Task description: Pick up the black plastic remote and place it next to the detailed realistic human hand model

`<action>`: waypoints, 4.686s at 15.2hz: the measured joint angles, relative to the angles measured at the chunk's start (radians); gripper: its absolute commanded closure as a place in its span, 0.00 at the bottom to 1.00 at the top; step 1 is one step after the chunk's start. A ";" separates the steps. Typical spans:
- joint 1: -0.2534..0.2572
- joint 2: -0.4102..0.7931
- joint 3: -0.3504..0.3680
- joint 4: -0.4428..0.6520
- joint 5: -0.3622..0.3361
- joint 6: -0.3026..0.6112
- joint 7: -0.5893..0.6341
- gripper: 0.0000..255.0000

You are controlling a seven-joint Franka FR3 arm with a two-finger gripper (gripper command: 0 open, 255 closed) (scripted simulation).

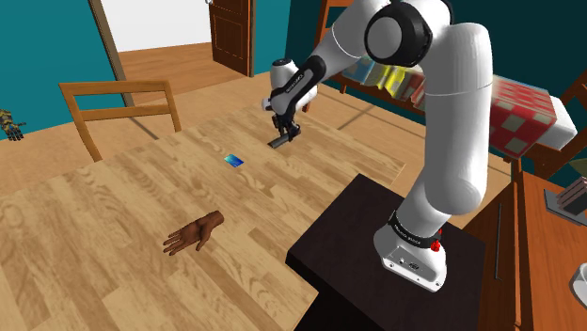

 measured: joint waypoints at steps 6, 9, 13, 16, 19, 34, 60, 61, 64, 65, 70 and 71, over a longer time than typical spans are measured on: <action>0.117 -0.093 0.002 -0.148 -0.045 0.028 0.148 1.00; 0.177 -0.134 0.010 -0.210 -0.066 0.035 0.229 1.00; 0.253 -0.194 0.026 -0.280 -0.090 0.026 0.336 1.00; 0.299 -0.211 0.044 -0.309 -0.098 0.025 0.406 1.00; 0.358 -0.245 0.069 -0.349 -0.106 0.014 0.493 1.00; 0.595 -0.235 0.228 -0.302 -0.058 -0.087 0.838 1.00; 0.712 0.069 0.274 -0.161 -0.070 0.051 1.031 1.00; 0.712 0.075 0.273 -0.159 -0.071 0.055 1.032 1.00; 0.711 0.082 0.272 -0.156 -0.072 0.060 1.032 1.00; 0.711 0.083 0.272 -0.155 -0.072 0.060 1.032 1.00; 0.712 0.083 0.272 -0.155 -0.072 0.060 1.032 0.00; 0.712 0.083 0.272 -0.155 -0.072 0.060 1.032 0.00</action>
